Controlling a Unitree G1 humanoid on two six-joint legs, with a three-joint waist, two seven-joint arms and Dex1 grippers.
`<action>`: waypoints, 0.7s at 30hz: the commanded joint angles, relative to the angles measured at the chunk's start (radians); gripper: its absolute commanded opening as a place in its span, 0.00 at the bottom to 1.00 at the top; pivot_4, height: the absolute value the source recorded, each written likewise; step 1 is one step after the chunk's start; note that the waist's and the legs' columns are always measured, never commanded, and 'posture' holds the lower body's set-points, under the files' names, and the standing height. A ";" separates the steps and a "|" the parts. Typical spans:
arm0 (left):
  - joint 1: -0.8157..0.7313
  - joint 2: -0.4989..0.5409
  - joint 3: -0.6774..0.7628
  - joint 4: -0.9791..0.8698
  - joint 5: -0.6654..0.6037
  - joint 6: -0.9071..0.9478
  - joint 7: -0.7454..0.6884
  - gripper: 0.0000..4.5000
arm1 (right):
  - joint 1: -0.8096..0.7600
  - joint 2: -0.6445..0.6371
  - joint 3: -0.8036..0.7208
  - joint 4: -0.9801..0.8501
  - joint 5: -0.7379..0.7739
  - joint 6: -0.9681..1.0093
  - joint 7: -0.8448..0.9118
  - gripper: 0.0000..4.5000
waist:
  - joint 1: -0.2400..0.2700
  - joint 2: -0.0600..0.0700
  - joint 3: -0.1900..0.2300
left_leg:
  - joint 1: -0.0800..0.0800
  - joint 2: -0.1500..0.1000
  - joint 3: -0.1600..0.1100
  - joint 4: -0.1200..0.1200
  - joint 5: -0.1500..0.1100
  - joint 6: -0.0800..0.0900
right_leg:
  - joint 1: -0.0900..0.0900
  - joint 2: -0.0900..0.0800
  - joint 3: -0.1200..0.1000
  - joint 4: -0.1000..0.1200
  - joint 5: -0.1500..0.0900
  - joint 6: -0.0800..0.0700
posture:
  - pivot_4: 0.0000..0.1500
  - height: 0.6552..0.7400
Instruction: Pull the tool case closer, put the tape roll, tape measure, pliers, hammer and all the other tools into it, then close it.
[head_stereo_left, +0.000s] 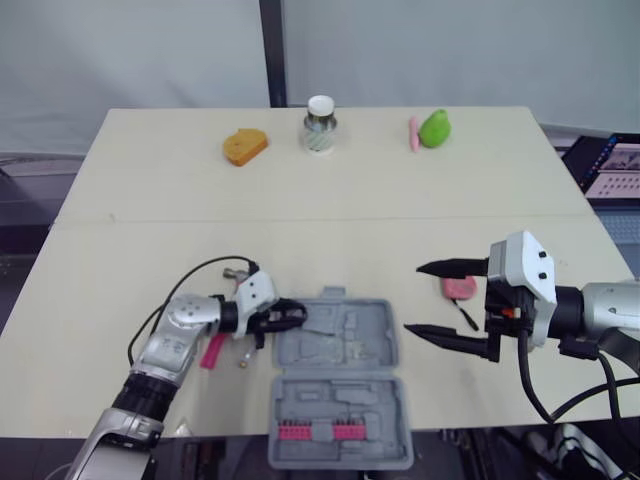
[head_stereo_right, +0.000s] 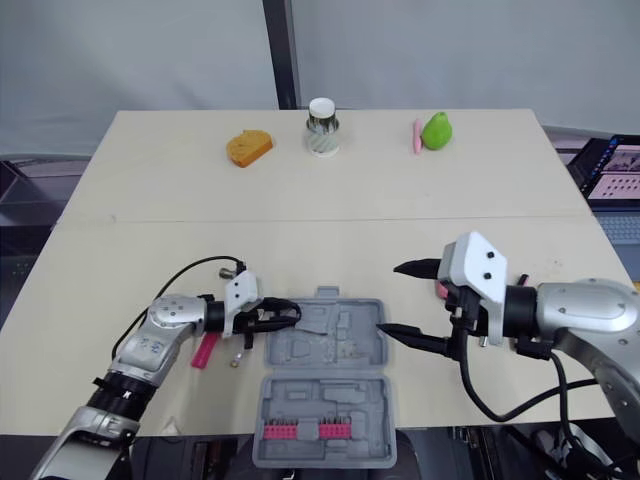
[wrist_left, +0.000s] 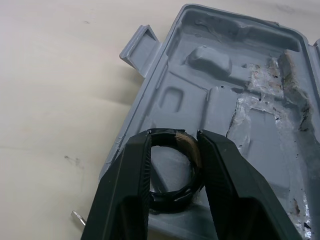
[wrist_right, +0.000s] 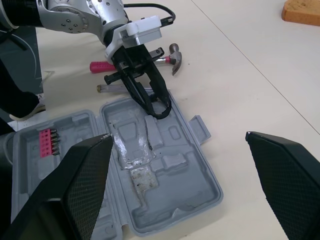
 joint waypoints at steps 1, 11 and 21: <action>-0.003 0.015 -0.025 0.043 0.063 -0.056 0.023 0.35 | -0.001 0.003 -0.010 -0.020 0.003 -0.018 -0.009 1.00 | 0.000 0.000 0.000 | 0.000 0.000 0.000 0.000 0.000 0.000 | 0.000 0.000 0.000 0.000 0.000 0.000 | 1.00 1.00; 0.014 0.013 -0.033 0.051 0.059 -0.055 0.000 0.35 | 0.009 -0.001 -0.019 -0.023 0.006 -0.015 -0.008 1.00 | 0.000 0.000 0.000 | 0.000 0.000 0.000 0.000 0.000 0.000 | 0.000 0.000 0.000 0.000 0.000 0.000 | 1.00 1.00; 0.000 0.131 0.259 -0.237 -0.299 0.467 -0.014 0.35 | 0.121 0.060 -0.198 0.076 0.016 -0.017 -0.023 1.00 | -0.002 -0.002 0.000 | -0.001 0.001 -0.001 0.000 0.000 0.000 | 0.000 0.000 0.000 0.001 0.000 0.000 | 1.00 1.00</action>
